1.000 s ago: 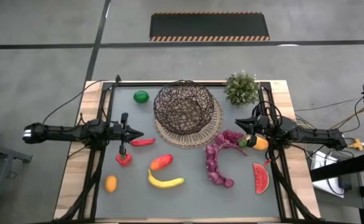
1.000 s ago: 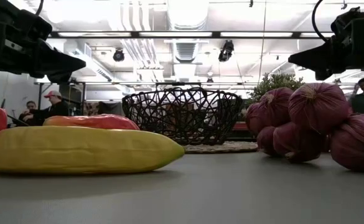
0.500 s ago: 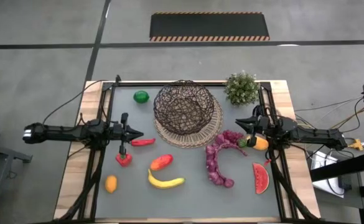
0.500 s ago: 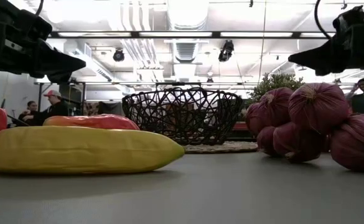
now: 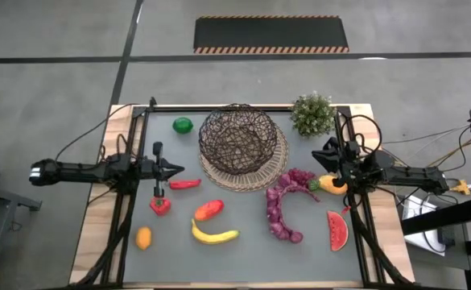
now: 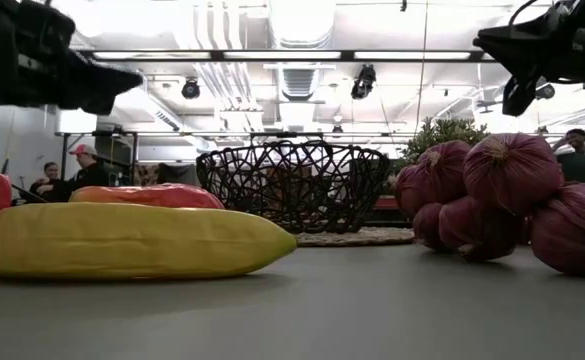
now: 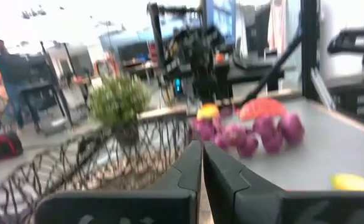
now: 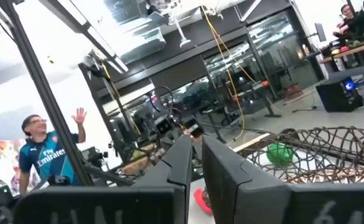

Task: Build produce basket
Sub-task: Put the purple garlic into the basket

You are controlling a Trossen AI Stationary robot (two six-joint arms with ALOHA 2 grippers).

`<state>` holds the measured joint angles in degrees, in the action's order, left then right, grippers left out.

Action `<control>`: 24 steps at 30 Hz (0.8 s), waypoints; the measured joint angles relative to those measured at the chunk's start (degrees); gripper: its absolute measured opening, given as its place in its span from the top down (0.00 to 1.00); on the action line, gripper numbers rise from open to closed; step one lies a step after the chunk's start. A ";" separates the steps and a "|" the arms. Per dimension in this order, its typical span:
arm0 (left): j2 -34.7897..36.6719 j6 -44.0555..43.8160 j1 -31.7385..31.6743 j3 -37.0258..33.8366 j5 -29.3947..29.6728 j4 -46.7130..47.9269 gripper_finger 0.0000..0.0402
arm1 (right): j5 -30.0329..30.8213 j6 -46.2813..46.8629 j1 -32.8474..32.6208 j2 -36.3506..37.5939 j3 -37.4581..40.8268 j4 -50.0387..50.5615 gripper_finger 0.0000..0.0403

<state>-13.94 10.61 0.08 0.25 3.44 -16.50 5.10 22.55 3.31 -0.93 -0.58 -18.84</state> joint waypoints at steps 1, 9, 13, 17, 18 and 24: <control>-0.07 -0.52 -0.01 0.00 -0.03 -1.67 1.00 | 0.00 -0.01 0.00 0.00 0.00 0.07 0.93; -1.24 -8.22 0.00 0.00 -0.11 -16.12 1.00 | 4.01 -4.49 -0.02 -0.38 0.00 0.80 0.93; -2.45 -16.61 -0.02 0.00 -0.11 -23.42 1.00 | 6.68 -7.10 0.01 -1.69 0.00 -0.34 0.93; -4.05 -20.53 0.02 -0.02 -0.19 -27.30 1.00 | -0.89 -9.16 -0.04 -3.59 -0.48 -0.61 0.93; -4.61 -20.79 0.02 -0.02 -0.19 -27.81 1.00 | -3.84 -10.26 -0.04 -4.27 -0.93 -0.80 0.93; -7.83 -21.23 0.02 -0.01 -0.22 -33.36 1.00 | -14.18 -19.04 -0.08 -9.35 -3.80 -1.17 0.93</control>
<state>-21.76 -10.62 0.10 0.25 3.22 -49.87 -9.07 3.51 3.23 -10.28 -4.38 -20.02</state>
